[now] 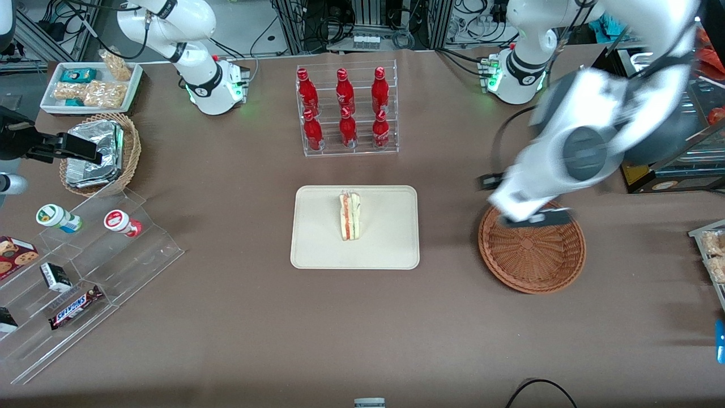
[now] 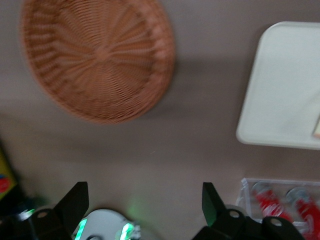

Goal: Place sandwich from basket to tray

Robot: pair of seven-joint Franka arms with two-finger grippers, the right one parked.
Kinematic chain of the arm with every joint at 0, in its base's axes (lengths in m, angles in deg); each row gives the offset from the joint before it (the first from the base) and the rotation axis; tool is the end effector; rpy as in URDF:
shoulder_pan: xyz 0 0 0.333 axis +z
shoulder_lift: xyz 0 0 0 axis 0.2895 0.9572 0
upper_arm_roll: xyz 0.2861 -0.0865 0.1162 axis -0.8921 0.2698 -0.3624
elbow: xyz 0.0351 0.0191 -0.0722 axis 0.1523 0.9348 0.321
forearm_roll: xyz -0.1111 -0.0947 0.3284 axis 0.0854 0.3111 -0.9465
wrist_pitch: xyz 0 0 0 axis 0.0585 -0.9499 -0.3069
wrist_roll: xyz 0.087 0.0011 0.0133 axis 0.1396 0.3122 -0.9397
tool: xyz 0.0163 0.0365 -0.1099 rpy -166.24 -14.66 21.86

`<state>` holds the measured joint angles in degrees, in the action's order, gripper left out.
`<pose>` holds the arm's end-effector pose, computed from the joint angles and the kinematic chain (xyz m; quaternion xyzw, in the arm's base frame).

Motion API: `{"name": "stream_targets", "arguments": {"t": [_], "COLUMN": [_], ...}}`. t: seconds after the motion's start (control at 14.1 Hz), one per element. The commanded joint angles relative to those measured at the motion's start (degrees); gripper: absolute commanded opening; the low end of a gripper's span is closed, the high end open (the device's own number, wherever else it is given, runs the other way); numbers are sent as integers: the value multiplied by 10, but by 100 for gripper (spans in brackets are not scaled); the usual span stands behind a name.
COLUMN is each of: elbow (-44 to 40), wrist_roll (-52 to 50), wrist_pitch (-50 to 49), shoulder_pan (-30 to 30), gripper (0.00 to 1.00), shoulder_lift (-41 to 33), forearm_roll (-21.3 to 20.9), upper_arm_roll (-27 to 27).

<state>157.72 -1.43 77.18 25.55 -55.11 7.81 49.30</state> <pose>0.5270 -0.1571 0.5069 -0.9847 -0.0178 0.1674 0.0454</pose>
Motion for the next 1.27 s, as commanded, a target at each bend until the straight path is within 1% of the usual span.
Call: {"name": "stream_targets", "arguments": {"t": [0.0, 0.07, 0.14, 0.21, 0.35, 0.49, 0.71, 0.85, 0.92, 0.99, 1.06, 1.2], "elbow": [2, -18, -45, -67, -94, -109, -109, -97, -69, -50, -46, -48], "wrist_roll": [60, 83, 103, 102, 94, 93, 98, 95, 98, 98, 100, 101], "wrist_pitch": [-65, -91, -126, -151, -161, -163, -176, -195, -190, -183, -181, -176], "shoulder_pan": [55, 76, 83, 83, 85, 86, 99, 98, 91, 66, 22, -45], "gripper": [100, 100, 100, 100, 100, 100, 100, 100, 100, 100, 100, 100], "shoulder_lift": [-63, -66, -66, -66, -63, -61, -66, -82, -99, -113, -118, -124], "forearm_roll": [13, 13, 12, 6, 5, 1, 2, -17, -17, -14, -6, 41], "upper_arm_roll": [0, 1, 1, 1, 0, -1, -13, -24, -35, -68, -112, -186]}}
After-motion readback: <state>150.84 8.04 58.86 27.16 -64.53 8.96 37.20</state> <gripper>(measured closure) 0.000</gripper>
